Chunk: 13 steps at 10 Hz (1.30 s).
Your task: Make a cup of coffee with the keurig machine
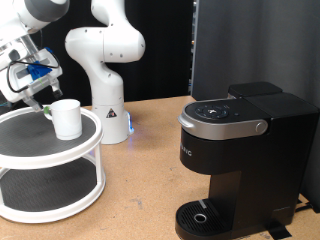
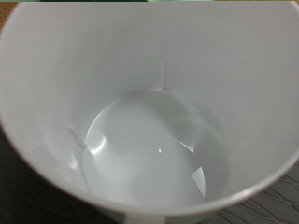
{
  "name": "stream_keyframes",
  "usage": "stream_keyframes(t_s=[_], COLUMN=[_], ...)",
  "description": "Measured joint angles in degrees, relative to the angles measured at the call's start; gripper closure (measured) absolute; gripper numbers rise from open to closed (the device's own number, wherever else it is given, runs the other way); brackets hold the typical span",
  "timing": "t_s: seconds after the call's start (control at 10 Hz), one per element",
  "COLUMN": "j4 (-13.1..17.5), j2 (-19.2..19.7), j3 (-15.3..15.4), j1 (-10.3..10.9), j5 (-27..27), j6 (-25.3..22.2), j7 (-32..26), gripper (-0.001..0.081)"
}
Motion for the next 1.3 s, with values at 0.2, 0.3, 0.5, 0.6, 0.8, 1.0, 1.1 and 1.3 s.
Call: stream_keyframes(t_s=[0.2,0.3,0.5,0.6,0.8,1.0,1.1,1.3], j4=[-0.3,-0.4,-0.8,-0.9,-1.3,-1.5,-1.5,-1.6], j2=[0.1,0.2,0.6,0.8,1.0,1.0,1.0,1.0], j3=[0.0,0.0,-0.1,-0.1,-0.4,-0.7,-0.8,-1.5], j1=[0.0,-0.1,-0.4,-0.5,-0.6,-0.5,-0.4,0.3], j5=[0.0,-0.2,-0.7,-0.8,-0.9,-0.5,-0.2,1.0], j6=[0.0,0.2,1.2,1.5,2.7,2.9,2.9,2.8], j7=[-0.3,-0.5,-1.1,-1.3,-1.3,-1.3,-1.3,-2.0], gripper=[0.0001,0.0001,0.0001,0.0001,0.0001,0.0001,0.0001,0.0001])
